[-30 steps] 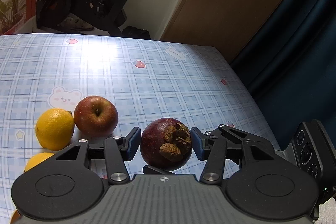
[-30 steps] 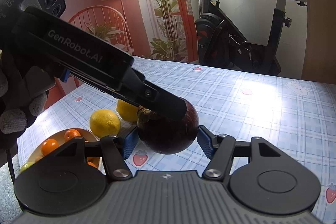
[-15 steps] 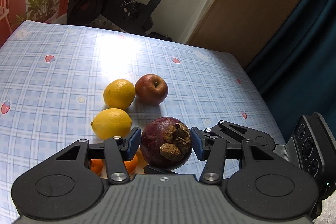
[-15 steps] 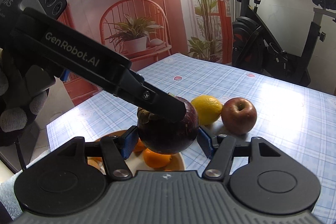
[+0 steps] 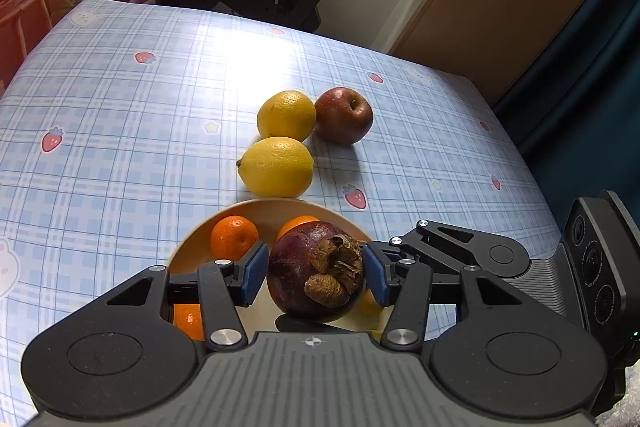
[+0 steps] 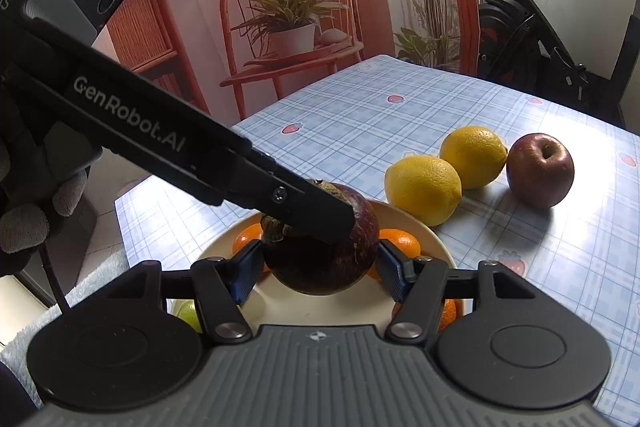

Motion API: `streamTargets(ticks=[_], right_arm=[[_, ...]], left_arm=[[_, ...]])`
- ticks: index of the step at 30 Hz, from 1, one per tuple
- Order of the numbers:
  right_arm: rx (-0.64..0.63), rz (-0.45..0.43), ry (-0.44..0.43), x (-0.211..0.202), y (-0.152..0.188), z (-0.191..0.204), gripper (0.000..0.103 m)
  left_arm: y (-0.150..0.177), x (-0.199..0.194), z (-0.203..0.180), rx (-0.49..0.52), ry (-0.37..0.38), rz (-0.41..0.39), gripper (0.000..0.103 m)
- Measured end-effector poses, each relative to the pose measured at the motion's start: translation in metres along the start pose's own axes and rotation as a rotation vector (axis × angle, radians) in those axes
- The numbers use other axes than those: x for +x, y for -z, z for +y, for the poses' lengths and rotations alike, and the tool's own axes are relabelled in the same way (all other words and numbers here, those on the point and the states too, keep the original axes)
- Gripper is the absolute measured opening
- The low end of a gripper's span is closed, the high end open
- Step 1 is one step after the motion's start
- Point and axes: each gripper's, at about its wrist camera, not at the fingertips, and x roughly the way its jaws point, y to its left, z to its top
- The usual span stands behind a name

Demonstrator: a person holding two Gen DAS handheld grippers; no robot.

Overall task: Organize fruits
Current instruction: 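Carry the mangosteen between both grippers over to the cream plate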

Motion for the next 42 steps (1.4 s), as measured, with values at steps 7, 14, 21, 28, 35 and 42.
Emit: streamTargets(ticks=[7,14,21,28,35,42], right_arm=[[0.008,0.053,-0.001,0.015,0.004,0.003,0.063],[-0.015,0.106,0.001,0.021,0.014,0.007,0.063],[0.000,0.109,-0.002,0.025,0.015,0.007,0.063],[-0.040,0.104,-0.002,0.037,0.008,0.012,0.063],[-0.079,0.104,-0.004,0.042,0.006,0.013,0.064],[-0.061,0.110,-0.016,0.042,0.006,0.012,0.065]], left_arm=[[0.007,0.007,0.012,-0.021,-0.002,0.034,0.054],[0.017,0.017,0.013,-0.001,-0.006,0.079,0.055],[0.017,0.021,0.013,-0.007,-0.029,0.078,0.055],[0.013,0.019,0.026,-0.057,-0.045,0.061,0.055],[0.011,0.020,0.030,-0.067,-0.043,0.054,0.055],[0.012,0.016,0.028,-0.046,-0.059,0.045,0.056]])
